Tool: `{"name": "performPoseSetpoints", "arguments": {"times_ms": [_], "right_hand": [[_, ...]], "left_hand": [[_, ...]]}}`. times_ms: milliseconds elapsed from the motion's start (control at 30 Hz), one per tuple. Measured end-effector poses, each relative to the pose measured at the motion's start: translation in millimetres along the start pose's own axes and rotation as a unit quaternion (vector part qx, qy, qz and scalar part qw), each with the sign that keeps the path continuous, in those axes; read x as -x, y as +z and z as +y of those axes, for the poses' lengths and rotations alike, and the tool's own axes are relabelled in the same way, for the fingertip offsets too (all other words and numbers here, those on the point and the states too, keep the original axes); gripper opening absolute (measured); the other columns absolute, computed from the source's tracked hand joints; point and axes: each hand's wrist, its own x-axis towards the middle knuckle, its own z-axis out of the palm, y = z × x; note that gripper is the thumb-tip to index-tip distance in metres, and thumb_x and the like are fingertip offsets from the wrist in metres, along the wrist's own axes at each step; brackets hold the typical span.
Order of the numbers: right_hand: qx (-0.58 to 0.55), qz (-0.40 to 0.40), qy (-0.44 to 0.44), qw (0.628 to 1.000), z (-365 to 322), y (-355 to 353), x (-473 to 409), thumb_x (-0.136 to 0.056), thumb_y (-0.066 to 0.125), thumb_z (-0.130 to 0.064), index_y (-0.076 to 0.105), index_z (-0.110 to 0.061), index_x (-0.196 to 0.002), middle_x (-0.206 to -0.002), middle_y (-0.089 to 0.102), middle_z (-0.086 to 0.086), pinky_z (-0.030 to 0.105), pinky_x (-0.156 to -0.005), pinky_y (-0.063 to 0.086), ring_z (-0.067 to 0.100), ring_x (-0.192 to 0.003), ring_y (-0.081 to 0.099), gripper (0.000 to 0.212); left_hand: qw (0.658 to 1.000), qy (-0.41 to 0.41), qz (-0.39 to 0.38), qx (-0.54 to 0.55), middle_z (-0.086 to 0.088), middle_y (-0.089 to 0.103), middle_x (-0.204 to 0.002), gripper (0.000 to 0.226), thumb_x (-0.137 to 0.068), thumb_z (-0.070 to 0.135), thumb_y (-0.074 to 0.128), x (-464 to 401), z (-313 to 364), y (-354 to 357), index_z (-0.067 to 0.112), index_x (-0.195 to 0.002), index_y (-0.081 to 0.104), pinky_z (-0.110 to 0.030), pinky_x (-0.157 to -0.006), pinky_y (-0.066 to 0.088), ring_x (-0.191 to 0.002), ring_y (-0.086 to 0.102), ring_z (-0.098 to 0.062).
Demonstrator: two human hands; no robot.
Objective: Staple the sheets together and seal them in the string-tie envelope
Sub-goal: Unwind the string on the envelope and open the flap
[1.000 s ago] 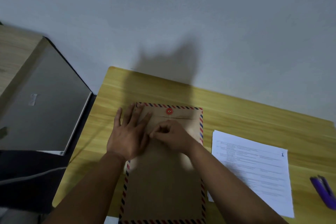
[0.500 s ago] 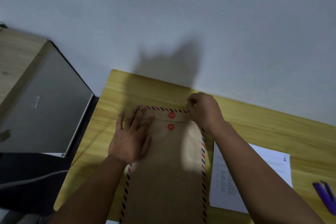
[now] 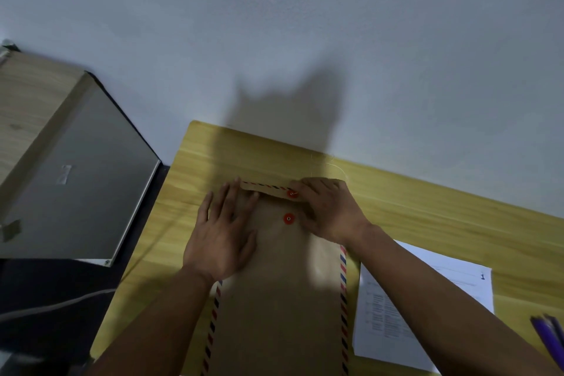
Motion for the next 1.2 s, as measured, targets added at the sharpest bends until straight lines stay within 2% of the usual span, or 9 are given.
{"name": "performPoseSetpoints", "arguments": {"times_ms": [167,300,433,533,633,733,867,967,1200], "right_hand": [[-0.087,0.040,0.053,0.994,2,-9,-6,-0.100,0.059,-0.026,0.076,-0.024,-0.118,-0.114,0.073,0.002,0.042,-0.075,0.057,0.028,-0.098,0.068,0.025],[-0.203,-0.042,0.155,0.966,1,-43,-3,-0.102,0.053,-0.035,0.078,-0.022,-0.103,-0.098,0.077,-0.002,0.040,-0.079,0.057,0.019,-0.090,0.069,0.028],[-0.251,-0.092,0.146,0.953,-4,-86,19,-0.101,0.056,-0.037,0.069,-0.009,-0.074,-0.063,0.061,0.010,0.035,-0.058,0.041,0.014,-0.055,0.048,0.041],[-0.245,-0.106,0.148,0.952,-22,-119,39,-0.101,0.056,-0.038,0.073,-0.010,-0.077,-0.065,0.064,0.011,0.035,-0.059,0.041,0.013,-0.058,0.050,0.040],[-0.244,-0.095,0.158,0.952,-50,-153,63,-0.100,0.058,-0.031,0.082,-0.019,-0.095,-0.083,0.077,0.000,0.036,-0.074,0.053,0.014,-0.078,0.067,0.027],[-0.276,-0.059,0.168,0.945,-84,-184,99,-0.100,0.060,-0.033,0.083,-0.022,-0.098,-0.090,0.079,-0.002,0.036,-0.078,0.055,0.017,-0.086,0.069,0.026],[-0.315,0.003,0.170,0.934,-124,-207,151,-0.099,0.059,-0.036,0.075,-0.019,-0.075,-0.069,0.071,0.001,0.037,-0.069,0.053,0.021,-0.069,0.065,0.034],[-0.369,0.062,0.183,0.909,-148,-221,179,-0.097,0.060,-0.037,0.072,-0.025,-0.069,-0.065,0.068,-0.006,0.034,-0.066,0.050,0.011,-0.062,0.058,0.032],[-0.538,0.139,0.201,0.807,-172,-254,215,-0.097,0.065,-0.027,0.082,-0.015,-0.090,-0.079,0.073,0.003,0.027,-0.068,0.050,0.012,-0.071,0.062,0.022]], "left_hand": [[1.000,0.010,0.019,0.002,-0.016,0.002,-0.174,0.069,-0.099,0.054,0.046,1,-2,5,0.029,-0.162,0.033,-0.058,-0.127,0.017,-0.161,0.010,-0.035],[1.000,-0.006,0.008,-0.004,-0.016,0.002,-0.175,0.069,-0.101,0.058,0.037,5,4,7,0.035,-0.164,0.024,-0.060,-0.127,0.014,-0.161,0.006,-0.037],[0.997,-0.065,-0.046,0.013,-0.016,0.026,-0.170,0.070,-0.094,0.059,0.038,33,35,2,0.035,-0.160,0.032,-0.072,-0.118,0.025,-0.156,0.022,-0.044],[0.995,-0.048,-0.054,0.063,-0.013,0.041,-0.164,0.065,-0.087,0.057,0.046,61,66,-20,0.034,-0.149,0.043,-0.070,-0.106,0.043,-0.147,0.043,-0.043],[0.981,-0.075,-0.011,0.178,-0.008,0.046,-0.161,0.059,-0.097,0.053,0.047,86,95,-61,0.026,-0.149,0.050,-0.056,-0.112,0.046,-0.147,0.045,-0.033],[0.956,-0.079,0.035,0.281,0.002,0.060,-0.146,0.046,-0.103,0.049,0.051,97,114,-112,0.025,-0.141,0.061,-0.043,-0.109,0.048,-0.133,0.055,-0.018],[0.893,-0.164,-0.004,0.419,0.005,0.074,-0.114,0.051,-0.091,0.065,0.051,102,133,-165,0.026,-0.117,0.070,-0.038,-0.088,0.054,-0.108,0.068,-0.015],[0.804,-0.239,0.022,0.544,-0.003,0.067,-0.126,0.078,-0.078,0.076,0.062,115,151,-187,0.019,-0.131,0.063,-0.040,-0.102,0.052,-0.120,0.062,-0.019],[0.733,-0.263,0.031,0.626,0.000,0.061,-0.137,0.092,-0.070,0.073,0.079,142,177,-227,0.020,-0.140,0.052,-0.036,-0.099,0.053,-0.121,0.062,-0.019]]}}
